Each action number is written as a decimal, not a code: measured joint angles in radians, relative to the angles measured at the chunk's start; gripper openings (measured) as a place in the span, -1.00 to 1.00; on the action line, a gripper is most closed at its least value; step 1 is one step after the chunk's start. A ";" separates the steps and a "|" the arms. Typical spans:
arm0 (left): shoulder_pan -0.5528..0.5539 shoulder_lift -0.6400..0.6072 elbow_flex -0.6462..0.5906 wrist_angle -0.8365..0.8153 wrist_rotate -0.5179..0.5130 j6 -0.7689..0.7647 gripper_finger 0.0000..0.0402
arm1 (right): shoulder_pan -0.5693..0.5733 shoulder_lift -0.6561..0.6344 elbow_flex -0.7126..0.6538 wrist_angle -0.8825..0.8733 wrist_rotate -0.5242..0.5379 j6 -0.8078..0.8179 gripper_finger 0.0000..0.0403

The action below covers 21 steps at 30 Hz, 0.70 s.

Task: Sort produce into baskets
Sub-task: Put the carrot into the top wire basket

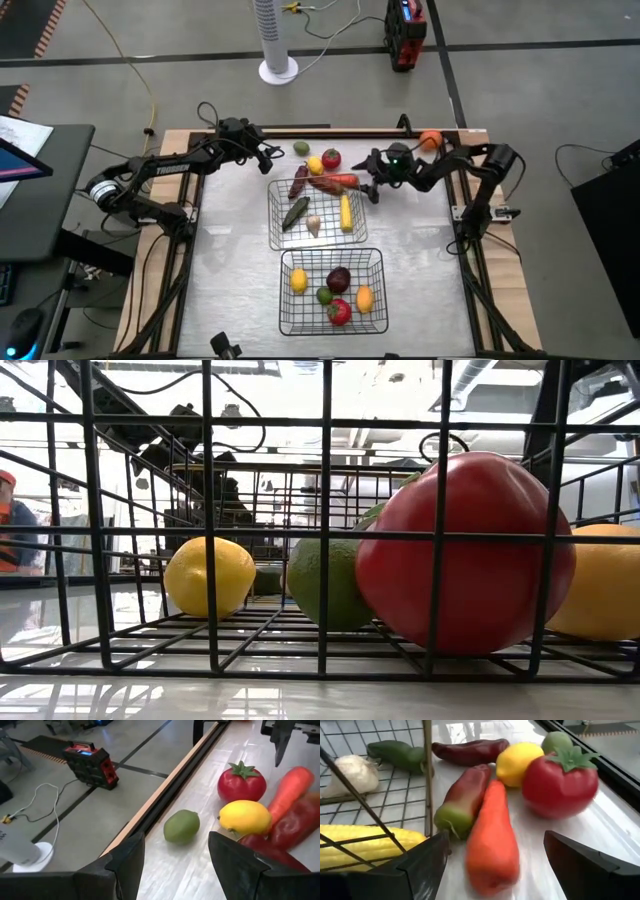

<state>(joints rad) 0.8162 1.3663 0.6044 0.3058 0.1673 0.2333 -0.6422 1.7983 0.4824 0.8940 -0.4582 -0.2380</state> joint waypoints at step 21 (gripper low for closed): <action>0.000 0.000 0.001 -0.001 0.003 -0.011 0.04 | 0.084 -0.009 0.210 -0.440 0.155 -0.027 0.71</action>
<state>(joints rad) 0.8158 1.3666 0.6052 0.3048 0.1704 0.2226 -0.5580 1.7890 0.6920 0.4543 -0.3030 -0.2651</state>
